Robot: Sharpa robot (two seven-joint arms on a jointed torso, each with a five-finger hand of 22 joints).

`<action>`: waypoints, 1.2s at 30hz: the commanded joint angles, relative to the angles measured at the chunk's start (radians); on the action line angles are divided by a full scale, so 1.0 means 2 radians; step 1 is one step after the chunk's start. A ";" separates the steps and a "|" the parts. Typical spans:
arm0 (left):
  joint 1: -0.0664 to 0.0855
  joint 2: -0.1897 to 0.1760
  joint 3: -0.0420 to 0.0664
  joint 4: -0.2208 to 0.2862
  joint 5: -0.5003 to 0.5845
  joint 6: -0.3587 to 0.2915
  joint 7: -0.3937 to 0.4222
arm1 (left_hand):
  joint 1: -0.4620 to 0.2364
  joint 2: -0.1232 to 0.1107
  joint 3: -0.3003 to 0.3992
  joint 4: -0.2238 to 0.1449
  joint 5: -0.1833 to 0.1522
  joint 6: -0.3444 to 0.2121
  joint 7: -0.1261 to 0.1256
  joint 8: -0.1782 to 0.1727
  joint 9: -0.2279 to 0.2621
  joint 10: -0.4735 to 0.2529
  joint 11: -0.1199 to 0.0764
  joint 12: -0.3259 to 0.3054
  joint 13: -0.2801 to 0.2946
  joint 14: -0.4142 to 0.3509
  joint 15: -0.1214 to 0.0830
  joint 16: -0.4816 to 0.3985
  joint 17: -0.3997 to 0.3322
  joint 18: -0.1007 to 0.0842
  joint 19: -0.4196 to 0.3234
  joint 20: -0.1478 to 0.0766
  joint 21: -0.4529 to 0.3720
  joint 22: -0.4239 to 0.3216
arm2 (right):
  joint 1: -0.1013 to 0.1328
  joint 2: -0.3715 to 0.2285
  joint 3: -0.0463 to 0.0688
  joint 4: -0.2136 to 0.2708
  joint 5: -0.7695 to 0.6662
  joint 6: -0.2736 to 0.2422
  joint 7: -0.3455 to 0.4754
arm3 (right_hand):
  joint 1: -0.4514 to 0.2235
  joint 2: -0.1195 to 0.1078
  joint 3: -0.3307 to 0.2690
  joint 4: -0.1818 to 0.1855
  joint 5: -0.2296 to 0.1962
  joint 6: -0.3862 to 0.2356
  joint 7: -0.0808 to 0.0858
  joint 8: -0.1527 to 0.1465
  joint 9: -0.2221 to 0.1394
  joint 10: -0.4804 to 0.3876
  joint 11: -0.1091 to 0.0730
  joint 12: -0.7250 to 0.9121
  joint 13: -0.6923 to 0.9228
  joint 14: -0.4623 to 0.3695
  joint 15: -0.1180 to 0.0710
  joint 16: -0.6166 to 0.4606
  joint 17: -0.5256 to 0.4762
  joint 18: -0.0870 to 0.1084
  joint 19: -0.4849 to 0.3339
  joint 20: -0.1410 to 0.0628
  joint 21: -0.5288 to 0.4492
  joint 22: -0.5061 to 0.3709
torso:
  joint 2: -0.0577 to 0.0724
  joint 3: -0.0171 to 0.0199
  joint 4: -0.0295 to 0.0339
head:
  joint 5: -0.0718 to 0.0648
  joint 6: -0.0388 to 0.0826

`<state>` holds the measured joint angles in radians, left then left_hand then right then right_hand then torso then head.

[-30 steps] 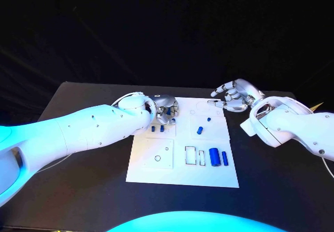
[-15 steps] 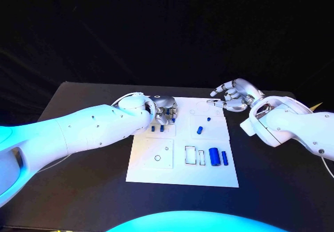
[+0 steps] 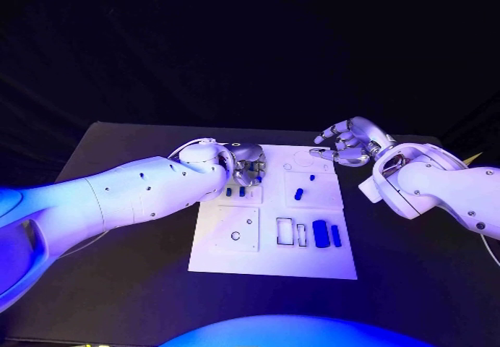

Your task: Assemble the parts on the task board

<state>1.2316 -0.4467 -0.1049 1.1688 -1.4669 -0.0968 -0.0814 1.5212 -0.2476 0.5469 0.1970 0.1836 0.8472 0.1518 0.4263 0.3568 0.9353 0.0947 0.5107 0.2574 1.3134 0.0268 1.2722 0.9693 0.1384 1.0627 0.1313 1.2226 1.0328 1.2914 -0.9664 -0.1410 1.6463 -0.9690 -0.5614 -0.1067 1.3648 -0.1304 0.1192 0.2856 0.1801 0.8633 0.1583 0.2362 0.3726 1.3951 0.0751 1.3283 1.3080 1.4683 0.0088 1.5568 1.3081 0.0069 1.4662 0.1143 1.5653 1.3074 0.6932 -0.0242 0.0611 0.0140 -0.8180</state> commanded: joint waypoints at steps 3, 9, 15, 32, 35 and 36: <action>-0.002 0.004 0.000 -0.002 0.000 0.008 0.000 | -0.004 -0.001 0.005 0.000 -0.002 0.002 0.001 -0.003 -0.001 0.003 0.000 -0.004 -0.003 0.004 0.000 0.004 0.002 -0.003 0.006 0.000 0.004 0.003 | 0.000 0.000 0.000 0.001 -0.002 0.002 0.006 | -0.002 0.002 0.002 0.000 0.002 -0.004 0.001 0.002 0.000 -0.004 0.000 -0.002 0.028 0.045 -0.003 -0.003 0.107 -0.003 0.052 -0.004 0.003 0.132 | 0.000 -0.0001 -0.0004 | 0.000 -0.001; -0.003 0.005 0.000 -0.006 0.000 0.010 -0.002 | -0.004 0.004 0.009 -0.005 -0.003 0.010 0.000 -0.002 -0.002 0.010 -0.001 -0.005 -0.004 0.012 -0.001 0.013 0.013 -0.005 0.013 0.000 0.011 0.011 | 0.000 0.000 0.000 0.001 -0.002 0.002 0.006 | -0.002 0.002 0.002 0.000 0.002 -0.004 0.001 0.002 0.000 -0.004 0.000 -0.002 0.028 0.045 -0.003 -0.003 0.107 -0.003 0.052 -0.004 0.003 0.132 | 0.000 -0.0001 0.0004 | -0.001 -0.002; -0.003 0.006 0.000 -0.009 0.006 0.001 -0.002 | -0.004 0.019 0.016 -0.022 -0.003 0.045 -0.007 0.006 0.002 0.042 -0.012 0.000 -0.003 0.031 -0.010 0.031 0.038 -0.010 0.037 -0.006 0.031 0.037 | 0.000 0.000 0.000 0.002 -0.002 0.002 0.006 | -0.003 0.002 0.003 0.000 0.002 -0.004 0.001 0.003 0.001 -0.003 0.000 -0.001 0.028 0.045 -0.004 -0.003 0.107 -0.003 0.052 -0.004 0.003 0.132 | 0.000 -0.0001 0.0003 | -0.001 -0.002; -0.003 -0.018 0.004 0.011 0.040 -0.035 0.008 | -0.022 0.020 0.018 -0.033 -0.003 0.063 -0.010 -0.002 0.002 0.059 -0.015 -0.015 -0.004 0.042 -0.014 0.036 0.044 -0.014 0.052 -0.012 0.041 0.052 | 0.000 0.000 0.000 0.001 -0.002 0.001 0.006 | -0.003 0.002 0.003 0.000 0.002 -0.004 0.001 0.003 0.001 -0.003 0.000 -0.001 0.028 0.045 -0.004 -0.003 0.107 -0.003 0.052 -0.004 0.003 0.132 | -0.001 -0.0001 0.0007 | -0.001 0.002; -0.003 -0.027 0.010 0.021 0.046 -0.036 0.008 | -0.024 0.020 0.018 -0.034 -0.003 0.062 -0.010 -0.003 0.002 0.060 -0.015 -0.017 -0.005 0.042 -0.014 0.035 0.043 -0.014 0.052 -0.012 0.041 0.052 | 0.000 0.000 0.000 0.000 -0.002 0.001 0.006 | -0.003 0.002 0.003 0.000 0.002 -0.004 0.001 0.003 0.001 -0.003 0.000 -0.001 0.028 0.045 -0.004 -0.003 0.107 -0.003 0.052 -0.004 0.003 0.132 | -0.001 -0.0002 0.0009 | -0.001 0.003; -0.003 -0.032 0.012 0.026 0.049 -0.037 0.008 | -0.024 0.019 0.018 -0.034 -0.003 0.062 -0.010 -0.004 0.002 0.060 -0.015 -0.017 -0.005 0.042 -0.014 0.036 0.044 -0.014 0.052 -0.012 0.041 0.052 | 0.000 0.000 0.000 0.000 -0.002 0.002 0.006 | -0.003 0.002 0.003 0.000 0.002 -0.004 0.001 0.003 0.001 -0.003 0.000 -0.001 0.028 0.045 -0.004 -0.003 0.107 -0.003 0.052 -0.004 0.003 0.132 | -0.002 -0.0002 0.0011 | -0.001 0.003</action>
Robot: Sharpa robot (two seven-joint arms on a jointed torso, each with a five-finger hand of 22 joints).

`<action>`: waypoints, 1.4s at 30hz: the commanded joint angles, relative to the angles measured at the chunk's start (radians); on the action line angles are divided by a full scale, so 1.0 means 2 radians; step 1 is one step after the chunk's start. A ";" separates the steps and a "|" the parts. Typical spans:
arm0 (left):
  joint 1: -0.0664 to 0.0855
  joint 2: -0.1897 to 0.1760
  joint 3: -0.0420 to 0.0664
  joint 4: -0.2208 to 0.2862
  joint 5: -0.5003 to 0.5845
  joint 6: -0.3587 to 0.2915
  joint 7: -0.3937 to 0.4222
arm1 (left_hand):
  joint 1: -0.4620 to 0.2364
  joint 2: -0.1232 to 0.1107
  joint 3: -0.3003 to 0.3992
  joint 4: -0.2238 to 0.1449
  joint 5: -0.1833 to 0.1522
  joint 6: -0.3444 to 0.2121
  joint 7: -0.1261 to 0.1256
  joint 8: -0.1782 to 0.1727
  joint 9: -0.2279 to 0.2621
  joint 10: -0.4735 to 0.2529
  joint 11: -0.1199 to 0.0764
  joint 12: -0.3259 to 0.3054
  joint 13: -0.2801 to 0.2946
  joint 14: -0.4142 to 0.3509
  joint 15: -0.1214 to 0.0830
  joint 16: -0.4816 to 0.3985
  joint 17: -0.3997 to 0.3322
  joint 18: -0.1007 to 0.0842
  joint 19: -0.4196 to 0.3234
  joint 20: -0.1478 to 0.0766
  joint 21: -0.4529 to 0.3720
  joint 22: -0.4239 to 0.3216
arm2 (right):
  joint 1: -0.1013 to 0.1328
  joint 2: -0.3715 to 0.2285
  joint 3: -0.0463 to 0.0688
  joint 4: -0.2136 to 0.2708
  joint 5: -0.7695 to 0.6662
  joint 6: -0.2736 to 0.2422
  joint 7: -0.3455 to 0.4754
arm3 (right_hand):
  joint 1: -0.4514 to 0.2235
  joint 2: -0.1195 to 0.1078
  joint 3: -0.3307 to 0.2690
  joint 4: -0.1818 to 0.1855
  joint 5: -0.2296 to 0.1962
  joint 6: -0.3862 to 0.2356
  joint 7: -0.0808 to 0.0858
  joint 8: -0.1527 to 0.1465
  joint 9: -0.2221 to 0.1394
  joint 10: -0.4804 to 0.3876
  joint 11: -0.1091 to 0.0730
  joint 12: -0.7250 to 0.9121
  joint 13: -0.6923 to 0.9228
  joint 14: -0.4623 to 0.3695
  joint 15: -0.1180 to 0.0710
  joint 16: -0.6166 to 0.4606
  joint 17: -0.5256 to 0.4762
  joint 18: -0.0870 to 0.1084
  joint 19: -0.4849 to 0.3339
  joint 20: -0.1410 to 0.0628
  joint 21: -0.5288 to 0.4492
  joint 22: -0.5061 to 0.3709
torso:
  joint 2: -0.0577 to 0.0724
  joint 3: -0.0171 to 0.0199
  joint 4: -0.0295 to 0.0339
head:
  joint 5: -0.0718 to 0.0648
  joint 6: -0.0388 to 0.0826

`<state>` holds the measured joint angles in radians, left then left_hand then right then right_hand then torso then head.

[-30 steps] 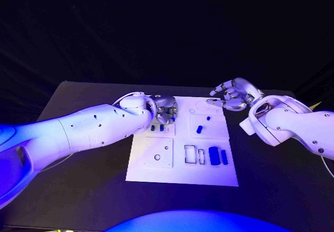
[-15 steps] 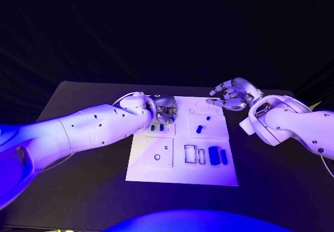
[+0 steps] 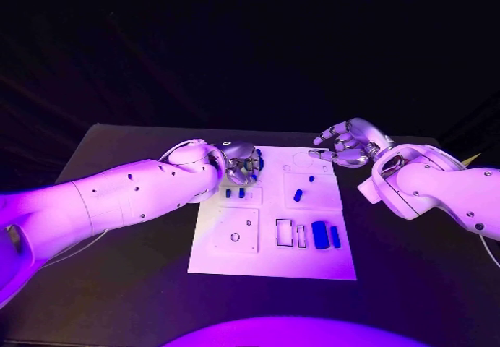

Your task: Assemble the parts on the task board

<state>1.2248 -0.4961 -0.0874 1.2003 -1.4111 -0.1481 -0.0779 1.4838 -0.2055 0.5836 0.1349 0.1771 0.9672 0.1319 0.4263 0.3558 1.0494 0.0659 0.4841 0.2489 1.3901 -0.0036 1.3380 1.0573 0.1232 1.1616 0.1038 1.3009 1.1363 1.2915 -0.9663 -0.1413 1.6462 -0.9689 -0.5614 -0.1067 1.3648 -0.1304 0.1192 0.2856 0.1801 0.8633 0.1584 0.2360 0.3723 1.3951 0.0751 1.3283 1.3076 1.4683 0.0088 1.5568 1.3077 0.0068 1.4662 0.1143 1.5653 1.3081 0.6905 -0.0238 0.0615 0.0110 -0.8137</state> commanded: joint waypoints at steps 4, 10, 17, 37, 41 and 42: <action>0.001 -0.028 0.013 0.029 0.030 -0.008 0.004 | -0.006 -0.002 0.000 -0.003 0.001 0.002 0.000 -0.004 0.002 0.003 0.000 -0.004 -0.001 0.003 0.001 0.002 -0.001 -0.006 0.003 0.001 0.001 0.000 | 0.000 -0.001 0.000 0.000 -0.002 0.001 0.006 | -0.003 0.002 0.003 0.000 0.002 -0.004 0.001 0.003 0.001 -0.003 0.000 -0.001 0.029 0.045 -0.004 -0.003 0.107 -0.003 0.052 -0.004 0.003 0.131 | -0.001 0.0001 0.0015 | 0.000 0.001; 0.001 -0.051 0.018 0.044 0.040 -0.007 0.002 | -0.006 -0.002 0.000 -0.004 0.001 0.002 0.001 -0.005 0.002 0.003 0.000 -0.006 -0.001 0.004 0.001 0.003 0.000 -0.006 0.003 0.001 0.002 0.000 | 0.000 -0.003 0.000 0.000 -0.002 0.001 0.005 | -0.003 0.002 0.003 0.000 0.002 -0.004 0.001 0.003 0.001 -0.003 0.000 -0.001 0.029 0.045 -0.004 -0.003 0.107 -0.003 0.052 -0.004 0.003 0.131 | 0.000 -0.0003 0.0019 | 0.000 0.003; 0.001 -0.061 0.019 0.041 0.044 0.005 -0.002 | -0.007 -0.002 0.001 -0.004 0.001 0.002 0.001 -0.006 0.002 0.003 0.000 -0.007 -0.001 0.004 0.001 0.003 0.000 -0.006 0.003 0.001 0.002 0.001 | 0.000 -0.003 0.000 0.000 -0.002 0.002 0.005 | -0.003 0.002 0.003 0.000 0.002 -0.004 0.001 0.003 0.001 -0.003 0.000 -0.001 0.029 0.045 -0.004 -0.003 0.107 -0.003 0.052 -0.004 0.003 0.131 | 0.001 -0.0007 0.0012 | 0.001 0.003; -0.002 -0.055 0.018 0.026 0.044 0.030 -0.005 | -0.010 -0.004 0.001 -0.005 0.001 0.002 0.001 -0.009 0.001 0.004 0.001 -0.012 -0.002 0.004 0.002 0.003 -0.001 -0.007 0.004 0.002 0.002 0.001 | 0.000 -0.004 0.000 0.000 -0.002 0.002 0.004 | -0.003 0.002 0.004 0.000 0.002 -0.004 0.000 0.004 0.001 -0.003 0.000 -0.001 0.028 0.045 -0.004 -0.003 0.107 -0.003 0.052 -0.004 0.003 0.131 | 0.001 0.0001 0.0004 | 0.002 0.001; -0.002 -0.054 0.018 0.026 0.044 0.033 -0.005 | -0.010 -0.004 0.001 -0.005 0.001 0.002 0.001 -0.009 0.001 0.004 0.001 -0.012 -0.002 0.004 0.002 0.003 -0.001 -0.007 0.004 0.002 0.002 0.001 | 0.000 -0.004 0.000 0.000 -0.002 0.002 0.004 | -0.003 0.002 0.004 0.000 0.002 -0.004 0.000 0.004 0.001 -0.003 0.000 -0.001 0.028 0.045 -0.004 -0.003 0.107 -0.003 0.052 -0.004 0.003 0.131 | 0.001 0.0000 0.0001 | 0.002 0.000; -0.002 -0.054 0.018 0.026 0.045 0.034 -0.005 | -0.010 -0.004 0.001 -0.005 0.001 0.002 0.001 -0.010 0.001 0.004 0.001 -0.012 -0.002 0.004 0.002 0.002 -0.001 -0.007 0.004 0.002 0.002 0.001 | 0.000 -0.004 0.000 0.000 -0.002 0.002 0.004 | -0.003 0.002 0.004 0.000 0.002 -0.004 0.000 0.004 0.001 -0.003 0.000 -0.001 0.028 0.045 -0.004 -0.003 0.107 -0.003 0.052 -0.004 0.003 0.131 | 0.001 0.0000 0.0000 | 0.002 0.000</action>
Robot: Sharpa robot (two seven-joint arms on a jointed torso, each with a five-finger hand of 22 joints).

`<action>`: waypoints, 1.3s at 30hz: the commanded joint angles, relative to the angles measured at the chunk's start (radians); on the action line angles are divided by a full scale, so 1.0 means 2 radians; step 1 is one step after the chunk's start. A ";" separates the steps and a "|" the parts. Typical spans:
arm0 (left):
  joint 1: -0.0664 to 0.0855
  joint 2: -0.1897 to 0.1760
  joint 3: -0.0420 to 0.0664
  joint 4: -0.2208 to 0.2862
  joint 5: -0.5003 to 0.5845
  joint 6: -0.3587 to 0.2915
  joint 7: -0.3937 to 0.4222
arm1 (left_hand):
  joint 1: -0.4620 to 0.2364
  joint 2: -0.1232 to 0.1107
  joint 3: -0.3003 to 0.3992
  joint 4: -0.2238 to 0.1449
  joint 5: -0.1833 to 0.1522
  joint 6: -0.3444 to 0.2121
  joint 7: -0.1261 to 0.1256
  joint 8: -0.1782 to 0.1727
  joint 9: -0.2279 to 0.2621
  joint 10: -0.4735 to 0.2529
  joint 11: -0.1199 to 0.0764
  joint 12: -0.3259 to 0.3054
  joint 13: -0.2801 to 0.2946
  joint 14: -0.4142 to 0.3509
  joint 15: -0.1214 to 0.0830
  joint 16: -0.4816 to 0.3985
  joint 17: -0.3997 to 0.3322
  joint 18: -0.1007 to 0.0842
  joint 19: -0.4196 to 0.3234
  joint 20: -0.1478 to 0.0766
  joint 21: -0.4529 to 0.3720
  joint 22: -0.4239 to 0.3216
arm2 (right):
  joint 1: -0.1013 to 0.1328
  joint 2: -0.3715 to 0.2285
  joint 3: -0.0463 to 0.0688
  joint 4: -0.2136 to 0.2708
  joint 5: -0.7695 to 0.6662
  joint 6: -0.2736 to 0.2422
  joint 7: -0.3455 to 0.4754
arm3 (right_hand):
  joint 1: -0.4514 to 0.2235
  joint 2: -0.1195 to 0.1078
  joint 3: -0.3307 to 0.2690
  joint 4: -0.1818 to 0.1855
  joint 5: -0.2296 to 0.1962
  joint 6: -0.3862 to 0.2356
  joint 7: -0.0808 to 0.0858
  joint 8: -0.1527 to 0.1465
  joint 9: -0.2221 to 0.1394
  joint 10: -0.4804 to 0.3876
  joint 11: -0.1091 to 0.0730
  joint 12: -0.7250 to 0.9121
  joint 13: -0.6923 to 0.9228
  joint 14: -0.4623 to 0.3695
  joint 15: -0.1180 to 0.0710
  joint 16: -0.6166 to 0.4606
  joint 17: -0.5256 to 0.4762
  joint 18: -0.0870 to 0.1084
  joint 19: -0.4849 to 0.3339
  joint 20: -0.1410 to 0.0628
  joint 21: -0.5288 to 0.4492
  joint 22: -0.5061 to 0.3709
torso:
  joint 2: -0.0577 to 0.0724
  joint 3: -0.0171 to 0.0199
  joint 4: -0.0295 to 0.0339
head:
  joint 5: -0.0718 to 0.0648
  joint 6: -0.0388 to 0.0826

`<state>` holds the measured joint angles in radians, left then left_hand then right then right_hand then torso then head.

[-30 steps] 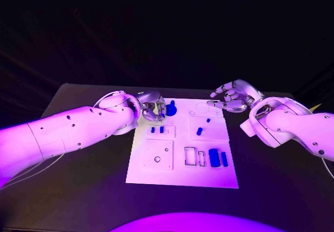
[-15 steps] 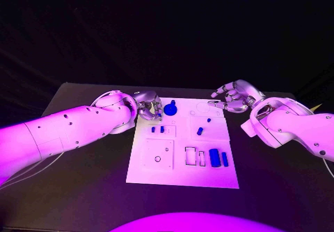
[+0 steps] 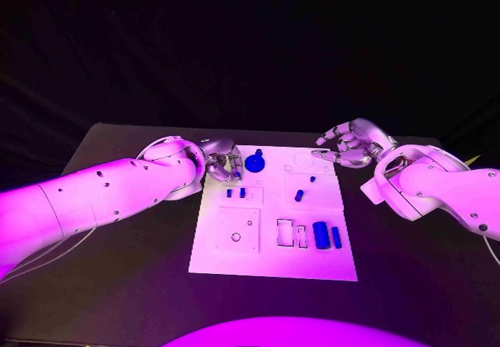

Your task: Assemble the parts on the task board

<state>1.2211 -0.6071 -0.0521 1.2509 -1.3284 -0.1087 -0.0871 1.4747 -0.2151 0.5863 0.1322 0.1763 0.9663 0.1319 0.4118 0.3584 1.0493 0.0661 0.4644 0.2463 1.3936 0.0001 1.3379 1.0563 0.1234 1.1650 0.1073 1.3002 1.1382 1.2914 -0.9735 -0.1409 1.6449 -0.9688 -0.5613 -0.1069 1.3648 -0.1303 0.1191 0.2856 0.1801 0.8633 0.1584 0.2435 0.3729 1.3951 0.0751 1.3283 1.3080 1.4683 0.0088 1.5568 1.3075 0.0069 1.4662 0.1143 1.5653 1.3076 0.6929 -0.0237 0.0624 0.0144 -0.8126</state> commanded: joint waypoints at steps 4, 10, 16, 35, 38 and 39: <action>0.000 0.002 0.000 0.002 0.004 0.018 0.000 | -0.006 0.001 0.000 -0.004 0.001 0.002 0.001 -0.003 0.000 0.004 0.001 -0.003 -0.001 0.002 0.001 0.002 -0.001 -0.007 0.002 0.000 0.002 0.000 | 0.000 0.000 0.000 0.001 -0.003 0.002 0.004 | -0.003 0.002 0.004 0.000 0.002 -0.004 0.000 0.000 0.001 -0.003 0.000 -0.001 0.028 0.045 -0.004 -0.003 0.107 -0.003 0.052 -0.004 0.003 0.132 | 0.000 0.0001 -0.0006 | 0.000 -0.001; 0.000 0.001 0.000 0.003 0.007 0.020 0.001 | -0.006 0.002 0.001 -0.004 0.001 0.003 0.001 -0.003 0.000 0.005 0.001 -0.003 -0.001 0.002 0.001 0.002 -0.002 -0.007 0.003 0.000 0.003 0.001 | 0.000 0.000 0.000 0.001 -0.003 0.002 0.004 | -0.003 0.002 0.004 0.000 0.002 -0.004 0.000 0.000 0.001 -0.003 0.000 -0.001 0.028 0.045 -0.004 -0.003 0.107 -0.003 0.052 -0.004 0.003 0.132 | 0.000 0.0000 0.0002 | 0.000 -0.002; 0.000 0.001 -0.001 0.004 0.009 0.023 -0.001 | -0.006 0.002 0.001 -0.005 0.001 0.004 0.001 -0.003 0.000 0.006 0.001 -0.003 -0.001 0.001 0.000 0.001 -0.003 -0.007 0.003 0.000 0.003 0.001 | 0.000 0.000 0.000 0.001 -0.003 0.002 0.004 | -0.003 0.002 0.004 0.000 0.002 -0.004 0.000 0.000 0.001 -0.003 0.000 -0.001 0.028 0.045 -0.004 -0.003 0.107 -0.003 0.052 -0.004 0.003 0.132 | 0.000 -0.0004 0.0004 | 0.000 -0.002; -0.001 0.009 -0.006 -0.006 -0.006 0.027 -0.011 | -0.006 0.001 0.002 -0.007 0.001 0.003 0.002 -0.006 -0.001 0.006 0.001 -0.006 -0.001 0.000 0.001 -0.001 -0.007 -0.006 0.000 0.001 0.001 -0.002 | 0.000 0.000 0.000 0.001 -0.003 0.002 0.005 | -0.003 0.002 0.004 0.000 0.002 -0.004 0.000 0.000 0.001 -0.003 0.000 -0.001 0.028 0.045 -0.004 -0.003 0.107 -0.003 0.052 -0.004 0.003 0.132 | 0.000 -0.0002 -0.0002 | -0.001 -0.004; -0.002 0.010 -0.006 -0.007 -0.007 0.028 -0.010 | -0.006 0.001 0.002 -0.007 0.001 0.003 0.002 -0.006 -0.001 0.006 0.001 -0.006 -0.001 0.000 0.001 -0.001 -0.007 -0.006 0.000 0.001 0.001 -0.002 | 0.000 0.000 0.000 0.001 -0.003 0.002 0.005 | -0.003 0.002 0.004 0.000 0.002 -0.004 0.000 0.000 0.001 -0.003 0.000 -0.001 0.028 0.045 -0.004 -0.003 0.107 -0.003 0.052 -0.004 0.003 0.132 | 0.000 -0.0002 -0.0002 | -0.001 -0.004; -0.002 0.011 -0.006 -0.008 -0.008 0.029 -0.010 | -0.006 0.001 0.002 -0.008 0.001 0.003 0.002 -0.006 -0.001 0.006 0.001 -0.007 -0.001 0.000 0.001 0.000 -0.006 -0.006 -0.001 0.001 0.000 -0.002 | 0.000 0.000 0.000 0.001 -0.003 0.002 0.005 | -0.003 0.002 0.004 0.000 0.002 -0.004 0.000 0.000 0.001 -0.003 0.000 -0.001 0.028 0.045 -0.004 -0.003 0.107 -0.003 0.052 -0.004 0.003 0.132 | 0.000 -0.0001 -0.0001 | -0.001 -0.004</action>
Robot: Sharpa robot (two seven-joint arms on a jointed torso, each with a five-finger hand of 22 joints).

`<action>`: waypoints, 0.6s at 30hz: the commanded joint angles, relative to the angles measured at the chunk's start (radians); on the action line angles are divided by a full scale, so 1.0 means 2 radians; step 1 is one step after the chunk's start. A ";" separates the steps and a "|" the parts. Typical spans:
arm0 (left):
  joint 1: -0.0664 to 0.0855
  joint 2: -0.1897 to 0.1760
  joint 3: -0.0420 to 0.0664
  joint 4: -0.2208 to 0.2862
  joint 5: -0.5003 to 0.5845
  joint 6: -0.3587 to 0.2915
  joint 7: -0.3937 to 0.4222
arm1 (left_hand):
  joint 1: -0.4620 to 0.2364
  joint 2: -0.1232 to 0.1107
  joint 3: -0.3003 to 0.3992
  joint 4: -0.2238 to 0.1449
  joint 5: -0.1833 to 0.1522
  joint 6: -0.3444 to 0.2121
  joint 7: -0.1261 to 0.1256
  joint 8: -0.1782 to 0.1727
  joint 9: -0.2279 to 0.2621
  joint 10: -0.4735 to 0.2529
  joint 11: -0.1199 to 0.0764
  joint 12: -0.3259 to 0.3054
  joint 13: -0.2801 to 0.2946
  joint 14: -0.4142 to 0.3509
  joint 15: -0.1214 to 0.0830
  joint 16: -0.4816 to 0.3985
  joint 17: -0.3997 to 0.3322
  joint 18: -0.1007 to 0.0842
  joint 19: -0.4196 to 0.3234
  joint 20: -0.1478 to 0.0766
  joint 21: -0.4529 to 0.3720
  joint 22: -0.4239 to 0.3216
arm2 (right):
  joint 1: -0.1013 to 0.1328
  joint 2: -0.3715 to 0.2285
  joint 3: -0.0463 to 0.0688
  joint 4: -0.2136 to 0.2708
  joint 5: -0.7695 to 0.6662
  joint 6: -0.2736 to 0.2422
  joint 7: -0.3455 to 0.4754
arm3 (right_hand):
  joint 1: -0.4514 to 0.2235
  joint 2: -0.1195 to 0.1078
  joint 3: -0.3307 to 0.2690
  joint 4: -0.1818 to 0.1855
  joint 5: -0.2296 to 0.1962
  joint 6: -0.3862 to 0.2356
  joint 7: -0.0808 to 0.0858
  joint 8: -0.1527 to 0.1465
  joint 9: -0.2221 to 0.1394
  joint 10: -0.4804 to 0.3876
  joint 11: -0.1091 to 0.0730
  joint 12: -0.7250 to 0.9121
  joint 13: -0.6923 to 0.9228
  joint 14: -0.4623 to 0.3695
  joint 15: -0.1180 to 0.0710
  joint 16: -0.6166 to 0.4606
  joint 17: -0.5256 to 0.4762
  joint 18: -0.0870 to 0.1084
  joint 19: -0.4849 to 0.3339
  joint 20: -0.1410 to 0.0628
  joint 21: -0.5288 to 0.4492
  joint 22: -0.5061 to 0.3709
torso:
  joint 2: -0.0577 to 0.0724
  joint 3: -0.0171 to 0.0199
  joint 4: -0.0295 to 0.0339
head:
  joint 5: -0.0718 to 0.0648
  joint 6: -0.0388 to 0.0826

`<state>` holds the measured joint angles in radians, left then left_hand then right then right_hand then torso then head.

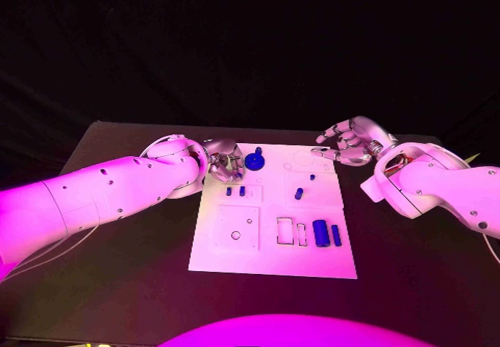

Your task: Assemble the parts on the task board

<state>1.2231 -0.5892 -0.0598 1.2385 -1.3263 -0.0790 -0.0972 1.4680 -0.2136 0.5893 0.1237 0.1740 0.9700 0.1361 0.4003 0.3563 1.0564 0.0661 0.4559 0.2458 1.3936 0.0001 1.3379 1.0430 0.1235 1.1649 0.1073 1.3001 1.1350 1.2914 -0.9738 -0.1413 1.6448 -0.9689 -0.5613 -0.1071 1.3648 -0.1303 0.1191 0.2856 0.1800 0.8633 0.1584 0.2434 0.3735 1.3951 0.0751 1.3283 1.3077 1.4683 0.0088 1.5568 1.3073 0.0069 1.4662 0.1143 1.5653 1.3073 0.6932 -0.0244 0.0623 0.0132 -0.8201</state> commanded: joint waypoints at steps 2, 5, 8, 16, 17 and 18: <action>-0.003 0.002 -0.003 -0.002 -0.009 0.014 -0.005 | -0.003 0.000 0.000 -0.004 0.002 0.001 0.000 -0.001 0.000 0.002 0.001 -0.003 -0.001 0.000 0.001 0.000 0.001 -0.006 -0.001 0.001 0.000 -0.001 | 0.000 0.000 0.000 0.001 -0.003 0.002 0.005 | -0.003 0.002 0.004 0.000 0.002 -0.004 0.000 0.000 0.001 -0.003 0.000 -0.001 0.028 0.045 -0.004 -0.003 0.107 -0.003 0.052 -0.004 0.003 0.132 | 0.000 0.0003 0.0000 | 0.000 0.000; -0.003 0.002 -0.003 -0.002 -0.010 0.013 -0.003 | -0.003 0.000 0.001 -0.004 0.002 0.001 -0.001 -0.001 0.000 0.002 0.001 -0.003 -0.001 0.000 0.001 0.000 0.002 -0.006 -0.001 0.001 0.000 -0.001 | 0.000 0.000 0.000 0.000 -0.003 0.002 0.005 | -0.003 0.002 0.004 0.000 0.002 -0.004 0.000 0.000 0.001 -0.003 0.000 -0.001 0.028 0.045 -0.004 -0.003 0.107 -0.003 0.052 -0.004 0.003 0.132 | 0.000 0.0002 0.0001 | 0.000 -0.001; -0.003 0.001 -0.003 -0.001 -0.010 0.013 -0.002 | -0.003 0.000 0.001 -0.004 0.002 0.001 -0.001 -0.001 0.000 0.002 0.001 -0.003 -0.001 0.000 0.001 0.000 0.002 -0.006 -0.002 0.001 0.000 -0.002 | 0.000 0.000 0.000 0.000 -0.003 0.002 0.005 | -0.003 0.002 0.004 0.000 0.002 -0.004 0.000 0.000 0.001 -0.003 0.000 -0.001 0.028 0.045 -0.004 -0.003 0.107 -0.003 0.052 -0.004 0.003 0.132 | -0.001 0.0002 0.0003 | 0.000 -0.001; -0.003 0.000 -0.003 0.000 -0.008 0.009 -0.001 | -0.004 -0.001 0.000 -0.005 0.002 0.001 -0.001 -0.002 0.000 0.002 0.001 -0.004 0.000 -0.001 0.001 -0.001 0.000 -0.006 -0.002 0.001 -0.001 -0.002 | 0.000 0.000 0.000 0.000 -0.003 0.002 0.005 | -0.003 0.002 0.004 0.000 0.002 -0.004 0.000 0.000 0.001 -0.003 0.000 -0.001 0.028 0.045 -0.004 -0.003 0.107 -0.003 0.052 -0.004 0.003 0.132 | -0.001 -0.0001 0.0004 | -0.001 -0.001; -0.003 -0.001 -0.003 0.000 -0.007 0.008 -0.001 | -0.004 -0.001 0.000 -0.005 0.002 0.001 0.000 -0.003 0.000 0.002 0.002 -0.005 0.000 -0.001 0.001 -0.001 0.000 -0.006 -0.003 0.001 -0.001 -0.003 | 0.000 0.000 0.000 0.000 -0.003 0.002 0.005 | -0.003 0.002 0.004 0.000 0.002 -0.004 0.000 0.000 0.001 -0.003 0.000 -0.001 0.028 0.045 -0.004 -0.003 0.107 -0.003 0.052 -0.004 0.003 0.132 | 0.000 -0.0001 0.0005 | -0.001 -0.001; -0.003 -0.001 -0.003 0.001 -0.007 0.008 0.000 | -0.004 -0.001 0.000 -0.005 0.002 0.000 0.000 -0.003 0.000 0.002 0.002 -0.005 0.000 -0.001 0.001 -0.001 0.000 -0.005 -0.003 0.001 -0.001 -0.003 | 0.000 0.000 0.000 0.000 -0.003 0.002 0.005 | -0.003 0.002 0.004 0.000 0.002 -0.004 0.000 0.000 0.001 -0.003 0.000 -0.001 0.028 0.045 -0.004 -0.003 0.107 -0.003 0.052 -0.004 0.003 0.132 | -0.001 -0.0001 0.0006 | -0.001 -0.001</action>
<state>1.2218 -0.5902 -0.0610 1.2394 -1.3344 -0.0805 -0.0944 1.4641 -0.2176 0.5895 0.1182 0.1739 0.9698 0.1359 0.3963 0.3560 1.0563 0.0662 0.4494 0.2456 1.3936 0.0001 1.3379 1.0441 0.1235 1.1649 0.1072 1.3001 1.1301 1.2914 -0.9741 -0.1410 1.6443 -0.9688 -0.5613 -0.1070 1.3648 -0.1304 0.1191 0.2856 0.1801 0.8633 0.1584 0.2434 0.3733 1.3951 0.0751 1.3283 1.3075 1.4683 0.0088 1.5568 1.3073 0.0069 1.4662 0.1143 1.5653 1.3081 0.6922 -0.0241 0.0627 0.0122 -0.8217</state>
